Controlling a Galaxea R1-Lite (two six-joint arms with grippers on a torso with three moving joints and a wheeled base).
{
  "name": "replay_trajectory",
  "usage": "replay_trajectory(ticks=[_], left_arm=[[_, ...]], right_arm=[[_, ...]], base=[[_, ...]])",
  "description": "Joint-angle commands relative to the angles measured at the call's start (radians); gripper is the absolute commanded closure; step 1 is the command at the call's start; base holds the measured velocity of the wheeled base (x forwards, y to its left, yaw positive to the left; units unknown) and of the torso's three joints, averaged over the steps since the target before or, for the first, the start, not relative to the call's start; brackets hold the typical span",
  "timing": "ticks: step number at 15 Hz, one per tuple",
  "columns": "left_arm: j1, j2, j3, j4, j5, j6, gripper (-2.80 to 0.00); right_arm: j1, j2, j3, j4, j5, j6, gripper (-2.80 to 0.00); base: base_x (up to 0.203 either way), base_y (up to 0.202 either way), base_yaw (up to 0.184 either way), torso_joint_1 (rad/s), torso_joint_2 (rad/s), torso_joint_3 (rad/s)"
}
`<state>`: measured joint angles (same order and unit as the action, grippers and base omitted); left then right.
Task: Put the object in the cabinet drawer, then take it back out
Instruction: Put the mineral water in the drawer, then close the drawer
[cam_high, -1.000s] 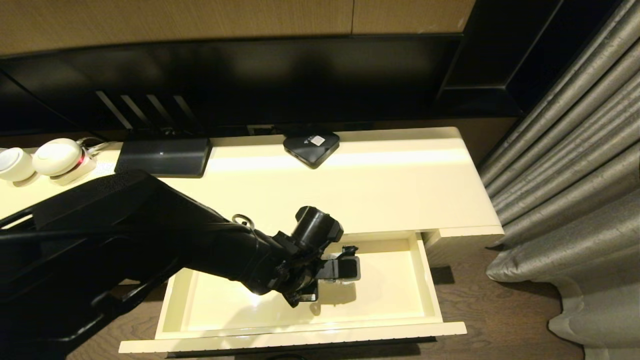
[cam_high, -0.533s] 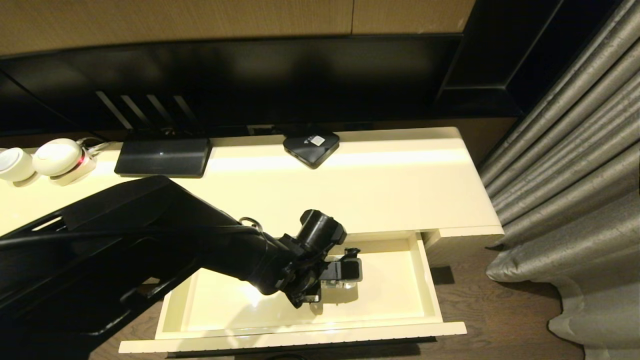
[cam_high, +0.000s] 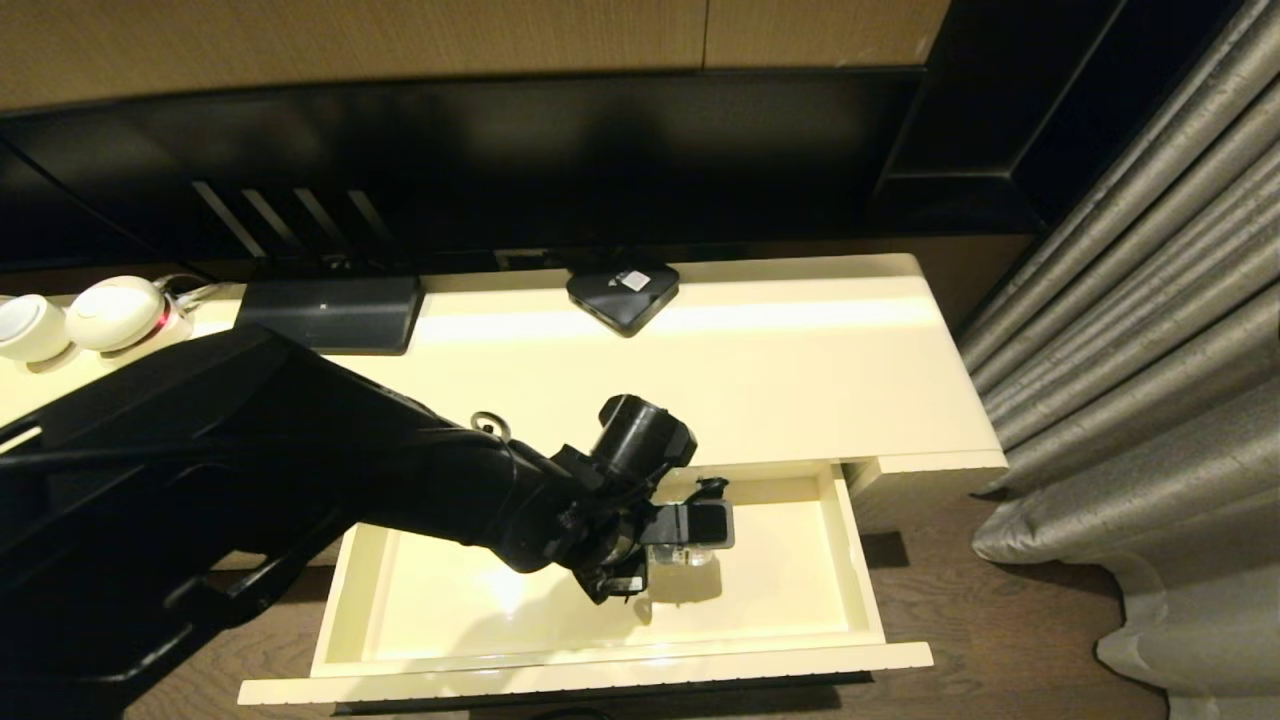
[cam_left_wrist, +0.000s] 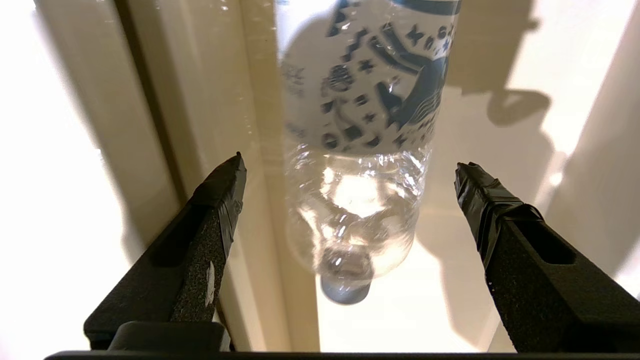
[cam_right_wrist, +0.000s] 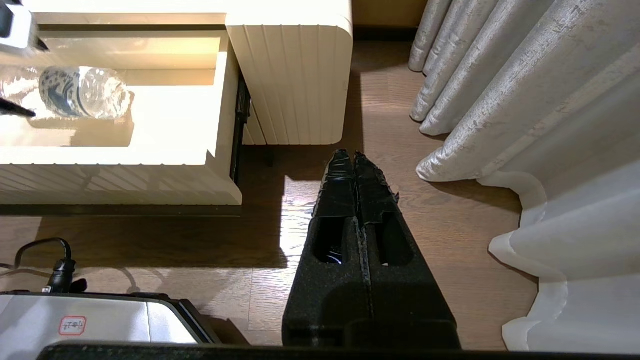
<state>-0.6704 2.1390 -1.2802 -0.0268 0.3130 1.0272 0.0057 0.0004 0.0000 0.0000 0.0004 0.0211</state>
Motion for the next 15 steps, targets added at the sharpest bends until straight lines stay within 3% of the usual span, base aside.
replay_trajectory(ticks=[1,7,15], left_arm=[[0.009,-0.091,-0.025,0.019,0.017,0.019,-2.80],[0.011,-0.232,-0.069,0.167,0.024,0.036,-2.80],[0.039,-0.393,-0.042,0.244,0.040,0.047,-2.80]], right_arm=[[0.000,0.001,0.002,0.000,0.001,0.000,0.00],[0.000,0.001,0.002,0.000,0.001,0.000,0.00],[0.000,0.001,0.002,0.000,0.001,0.000,0.00]], base=[[0.000,0.000,0.000,0.000,0.00,0.000],[0.000,0.000,0.000,0.000,0.00,0.000],[0.000,0.000,0.000,0.000,0.00,0.000]])
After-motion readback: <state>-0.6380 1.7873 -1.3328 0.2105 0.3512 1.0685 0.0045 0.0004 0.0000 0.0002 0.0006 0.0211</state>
